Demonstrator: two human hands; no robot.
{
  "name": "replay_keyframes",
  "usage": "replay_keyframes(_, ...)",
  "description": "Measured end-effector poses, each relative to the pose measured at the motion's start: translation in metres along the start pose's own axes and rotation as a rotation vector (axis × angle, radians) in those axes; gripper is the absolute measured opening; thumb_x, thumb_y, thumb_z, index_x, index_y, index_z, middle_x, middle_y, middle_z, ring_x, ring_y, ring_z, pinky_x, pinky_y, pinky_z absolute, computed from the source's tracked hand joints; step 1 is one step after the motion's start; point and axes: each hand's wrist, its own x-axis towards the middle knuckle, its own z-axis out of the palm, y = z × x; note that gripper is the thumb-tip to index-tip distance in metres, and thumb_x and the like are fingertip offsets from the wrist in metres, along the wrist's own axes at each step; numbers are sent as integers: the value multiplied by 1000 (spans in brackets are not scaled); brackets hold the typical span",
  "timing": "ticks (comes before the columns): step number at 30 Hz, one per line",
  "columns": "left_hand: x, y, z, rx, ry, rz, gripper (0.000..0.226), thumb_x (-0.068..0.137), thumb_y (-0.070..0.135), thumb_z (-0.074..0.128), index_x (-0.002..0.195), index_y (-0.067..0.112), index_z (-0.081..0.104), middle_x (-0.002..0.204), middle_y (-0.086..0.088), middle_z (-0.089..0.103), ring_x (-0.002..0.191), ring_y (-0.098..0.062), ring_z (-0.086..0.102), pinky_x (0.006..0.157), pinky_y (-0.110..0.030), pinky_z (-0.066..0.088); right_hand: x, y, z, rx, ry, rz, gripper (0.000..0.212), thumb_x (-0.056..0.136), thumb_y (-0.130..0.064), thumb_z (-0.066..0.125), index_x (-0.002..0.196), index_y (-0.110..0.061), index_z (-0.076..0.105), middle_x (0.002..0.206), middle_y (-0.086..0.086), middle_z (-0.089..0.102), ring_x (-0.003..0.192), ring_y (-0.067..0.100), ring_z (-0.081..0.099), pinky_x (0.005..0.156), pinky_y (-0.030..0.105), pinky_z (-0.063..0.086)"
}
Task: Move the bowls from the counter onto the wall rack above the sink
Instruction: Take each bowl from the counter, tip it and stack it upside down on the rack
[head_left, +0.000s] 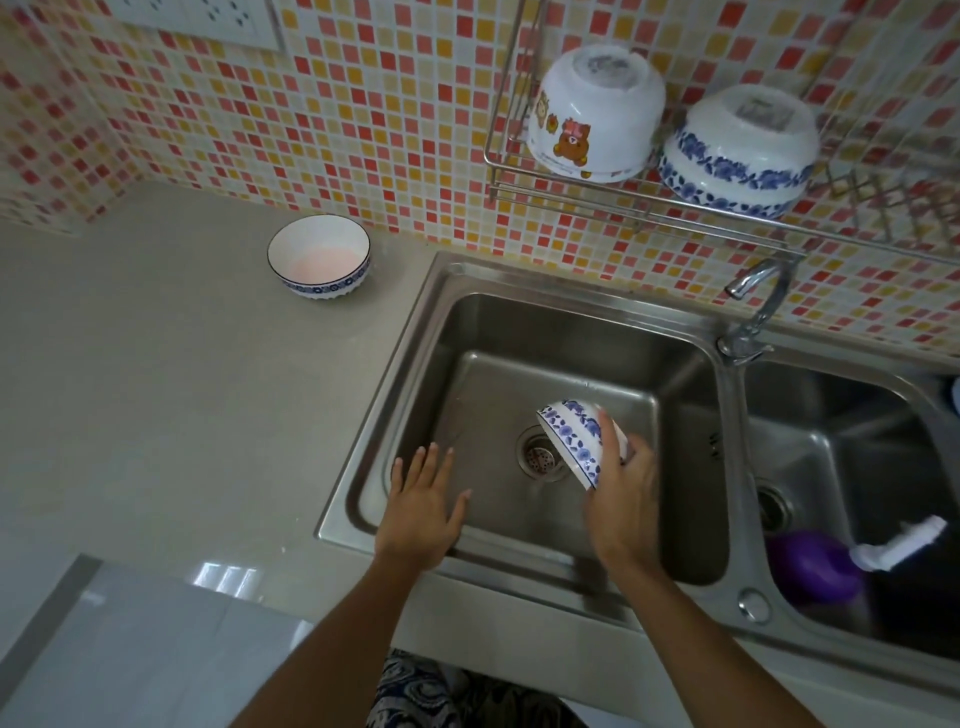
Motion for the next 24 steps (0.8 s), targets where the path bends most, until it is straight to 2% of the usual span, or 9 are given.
replay_keyframes(4, 0, -1, 2, -6, -1, -7, 75, 86, 61, 4, 150, 21, 8, 158, -5, 10, 146, -18, -1, 118, -40, -7, -6, 0, 6, -125, -56, -66, 108, 72, 4, 72, 154, -36, 12, 135, 13, 36, 107, 27, 47, 75, 40, 53)
replay_keyframes(8, 0, -1, 1, -18, 7, -8, 74, 86, 60, 3, 149, 21, 9, 158, -4, 12, 146, -18, 1, 118, -40, -5, -8, 4, 13, -211, -32, -212, 106, 65, 3, 77, 152, -28, 25, 132, 16, 37, 101, 29, 47, 55, 38, 54)
replay_keyframes(10, 0, 0, 1, -27, 6, -6, 74, 87, 61, 4, 150, 21, 8, 158, -4, 12, 146, -18, 1, 118, -40, -5, -5, 5, 15, -246, -28, -294, 104, 66, 2, 76, 152, -27, 26, 131, 16, 39, 103, 29, 47, 55, 38, 55)
replay_keyframes(12, -1, -1, 1, -31, 6, -7, 72, 88, 61, 5, 150, 22, 7, 158, -3, 11, 146, -17, 0, 118, -40, -6, -1, 5, 16, -170, -47, -269, 105, 68, 5, 74, 152, -31, 24, 132, 15, 38, 108, 28, 47, 64, 38, 55)
replay_keyframes(16, -2, -1, 0, -52, 10, 2, 72, 89, 62, 6, 150, 24, 5, 158, -2, 11, 146, -15, -1, 119, -40, -5, 8, -6, 11, 391, -69, 141, 97, 75, 13, 63, 153, -30, 23, 134, 12, 34, 109, 19, 45, 90, 34, 48)
replay_keyframes(18, -3, -2, 0, -65, 6, 9, 75, 86, 65, 0, 149, 24, 4, 158, -1, 9, 145, -15, -3, 118, -38, -7, 15, -7, 3, 786, -117, 454, 87, 77, 15, 51, 147, -32, 31, 136, 8, 38, 117, 27, 46, 83, 45, 55)
replay_keyframes(20, -3, -3, 1, -74, -5, 10, 79, 83, 67, -6, 149, 26, 1, 158, 1, 6, 145, -14, -7, 117, -37, -9, 18, -2, -9, 1126, -257, 713, 78, 78, 13, 41, 141, -32, 36, 137, 4, 41, 116, 41, 50, 59, 48, 59)
replay_keyframes(22, -4, -3, 0, -85, -26, 4, 81, 79, 69, -11, 149, 28, -3, 159, 3, 1, 144, -12, -11, 117, -36, -10, 18, 3, -23, 1323, -371, 821, 75, 76, 14, 40, 138, -27, 36, 138, 9, 39, 109, 47, 52, 56, 47, 59)
replay_keyframes(24, -4, -2, -2, -100, -37, 5, 86, 74, 71, -18, 148, 29, -8, 159, 4, -4, 143, -12, -15, 117, -36, -11, 17, 3, -37, 1429, -406, 818, 75, 71, 13, 45, 136, -24, 40, 139, 11, 38, 108, 46, 50, 60, 50, 59)
